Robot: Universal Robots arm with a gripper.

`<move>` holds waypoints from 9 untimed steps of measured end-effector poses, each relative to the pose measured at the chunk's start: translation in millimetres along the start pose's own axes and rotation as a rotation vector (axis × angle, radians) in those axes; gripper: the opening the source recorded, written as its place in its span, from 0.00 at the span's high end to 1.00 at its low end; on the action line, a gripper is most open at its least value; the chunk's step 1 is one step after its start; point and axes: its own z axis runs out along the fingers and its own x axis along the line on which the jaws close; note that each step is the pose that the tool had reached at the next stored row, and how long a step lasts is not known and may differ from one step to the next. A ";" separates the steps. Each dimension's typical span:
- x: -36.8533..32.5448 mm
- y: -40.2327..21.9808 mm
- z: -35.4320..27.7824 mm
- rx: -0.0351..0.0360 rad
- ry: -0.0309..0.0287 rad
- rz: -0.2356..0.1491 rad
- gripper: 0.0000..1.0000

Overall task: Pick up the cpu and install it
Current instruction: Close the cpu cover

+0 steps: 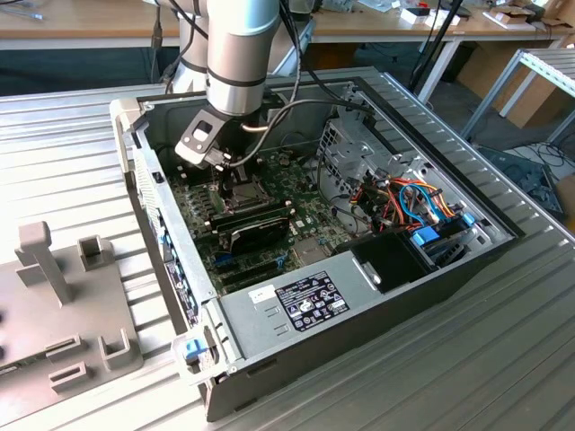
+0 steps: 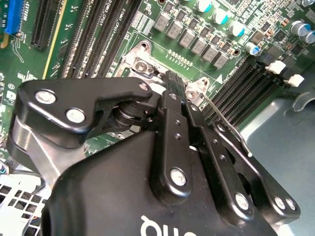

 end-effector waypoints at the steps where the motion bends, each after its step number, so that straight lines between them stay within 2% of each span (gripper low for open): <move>1: 0.0 0.0 -1.7 0.0000 -0.0001 0.000 0.89; 5: -0.2 0.0 -8.3 0.0000 -0.0001 0.000 0.89; 9: -0.3 0.0 -10.8 0.0000 -0.0001 0.000 0.89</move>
